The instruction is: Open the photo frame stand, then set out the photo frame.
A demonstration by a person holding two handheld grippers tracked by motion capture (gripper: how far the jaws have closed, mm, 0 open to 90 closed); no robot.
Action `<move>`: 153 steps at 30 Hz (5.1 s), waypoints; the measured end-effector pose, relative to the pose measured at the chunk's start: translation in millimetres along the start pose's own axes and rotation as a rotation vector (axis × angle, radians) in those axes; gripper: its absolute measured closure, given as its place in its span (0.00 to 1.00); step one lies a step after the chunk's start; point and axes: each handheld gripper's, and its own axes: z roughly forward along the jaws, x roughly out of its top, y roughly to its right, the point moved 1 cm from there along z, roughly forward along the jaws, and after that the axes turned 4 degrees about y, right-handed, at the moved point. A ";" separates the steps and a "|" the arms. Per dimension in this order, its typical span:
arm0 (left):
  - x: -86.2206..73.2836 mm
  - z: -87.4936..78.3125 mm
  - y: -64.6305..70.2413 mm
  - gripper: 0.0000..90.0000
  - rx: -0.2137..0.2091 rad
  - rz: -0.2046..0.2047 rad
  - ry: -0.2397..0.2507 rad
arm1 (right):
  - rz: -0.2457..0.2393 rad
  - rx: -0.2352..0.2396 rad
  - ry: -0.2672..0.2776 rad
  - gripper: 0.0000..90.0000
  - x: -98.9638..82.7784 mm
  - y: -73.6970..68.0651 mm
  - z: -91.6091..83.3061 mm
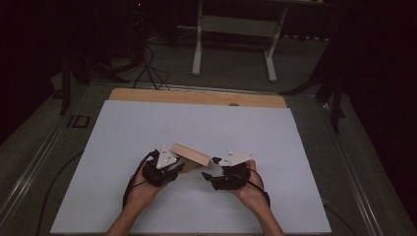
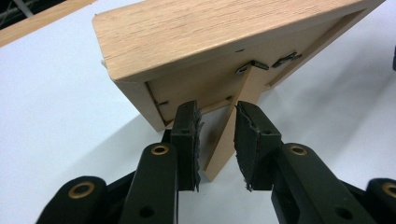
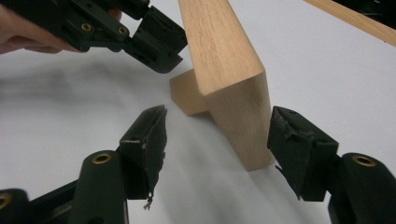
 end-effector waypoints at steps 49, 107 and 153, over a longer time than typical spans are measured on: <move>5.9 -2.2 -6.3 0.99 0.014 -0.012 0.025 | 0.069 -0.140 0.049 1.00 -12.5 20.7 0.5; 19.7 14.8 10.3 0.99 -0.017 0.016 -0.013 | 0.072 -0.130 0.069 1.00 -3.3 6.2 21.2; 10.5 15.8 0.1 0.92 -0.061 -0.027 -0.006 | 0.040 -0.095 0.071 0.94 0.7 -9.8 25.7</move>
